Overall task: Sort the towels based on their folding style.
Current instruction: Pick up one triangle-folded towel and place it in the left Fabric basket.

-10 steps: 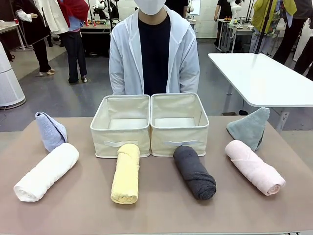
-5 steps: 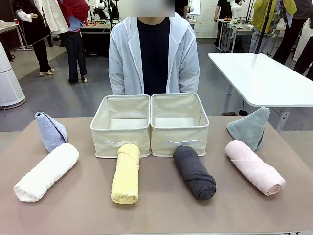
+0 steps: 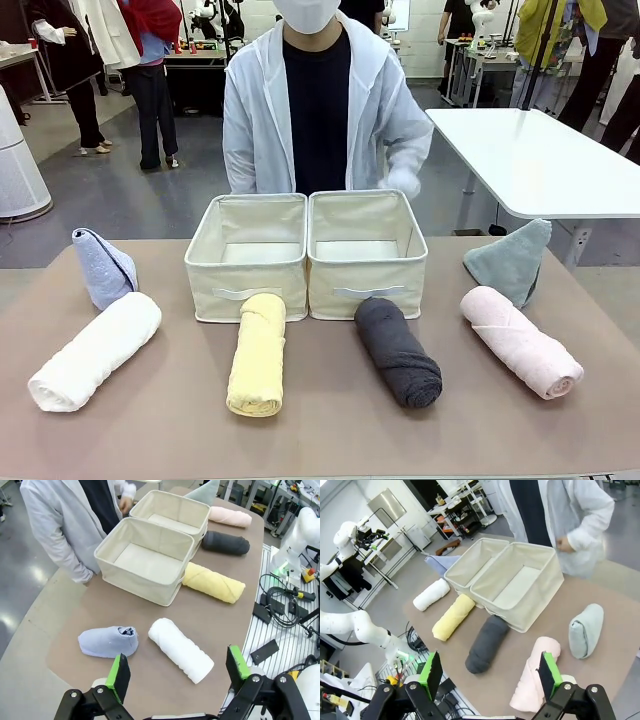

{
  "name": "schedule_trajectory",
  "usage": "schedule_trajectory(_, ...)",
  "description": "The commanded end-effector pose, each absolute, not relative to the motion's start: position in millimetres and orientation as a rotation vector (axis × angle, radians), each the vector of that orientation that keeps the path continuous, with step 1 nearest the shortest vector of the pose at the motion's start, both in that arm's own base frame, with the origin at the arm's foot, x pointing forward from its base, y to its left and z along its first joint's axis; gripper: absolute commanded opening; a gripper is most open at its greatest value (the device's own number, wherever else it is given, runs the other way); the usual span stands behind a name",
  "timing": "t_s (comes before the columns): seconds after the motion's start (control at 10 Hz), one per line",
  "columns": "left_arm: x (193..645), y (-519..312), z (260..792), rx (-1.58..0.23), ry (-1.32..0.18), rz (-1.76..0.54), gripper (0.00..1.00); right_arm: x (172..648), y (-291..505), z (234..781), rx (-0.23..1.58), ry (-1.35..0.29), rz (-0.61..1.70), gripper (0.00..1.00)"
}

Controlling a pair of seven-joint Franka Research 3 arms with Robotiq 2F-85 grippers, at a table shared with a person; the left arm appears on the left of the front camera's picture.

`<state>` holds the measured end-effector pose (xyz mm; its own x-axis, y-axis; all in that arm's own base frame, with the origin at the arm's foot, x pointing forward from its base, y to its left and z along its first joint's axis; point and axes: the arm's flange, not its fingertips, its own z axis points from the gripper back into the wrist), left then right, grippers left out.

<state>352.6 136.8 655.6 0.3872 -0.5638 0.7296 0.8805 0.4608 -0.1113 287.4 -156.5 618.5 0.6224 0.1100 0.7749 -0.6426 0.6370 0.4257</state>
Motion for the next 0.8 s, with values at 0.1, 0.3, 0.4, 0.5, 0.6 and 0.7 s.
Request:
schedule_trajectory(0.1, 353.3, 137.7, 658.3, -0.555, -0.688, -0.973, 1.00, 288.7, -157.2, 619.3, 0.774, -0.799, 0.500, 1.00)
schedule_trajectory(0.3, 353.3, 137.7, 658.3, -0.555, -0.688, -0.973, 1.00, 288.7, -157.2, 619.3, 0.774, -0.799, 0.500, 1.00)
schedule_trajectory(0.4, 353.3, 137.7, 658.3, -0.555, -0.688, -0.973, 1.00, 288.7, -157.2, 619.3, 0.774, -0.799, 0.500, 1.00)
schedule_trajectory(0.5, 353.3, 137.7, 658.3, -0.555, -0.688, -0.973, 1.00, 288.7, -157.2, 619.3, 0.774, -0.799, 0.500, 1.00)
schedule_trajectory(0.6, 353.3, 137.7, 658.3, -0.555, -0.688, -0.973, 1.00, 288.7, -157.2, 619.3, 0.774, -0.799, 0.500, 1.00)
schedule_trajectory(0.7, 353.3, 137.7, 658.3, -0.555, -0.688, -0.973, 1.00, 288.7, -157.2, 619.3, 0.774, -0.799, 0.500, 1.00)
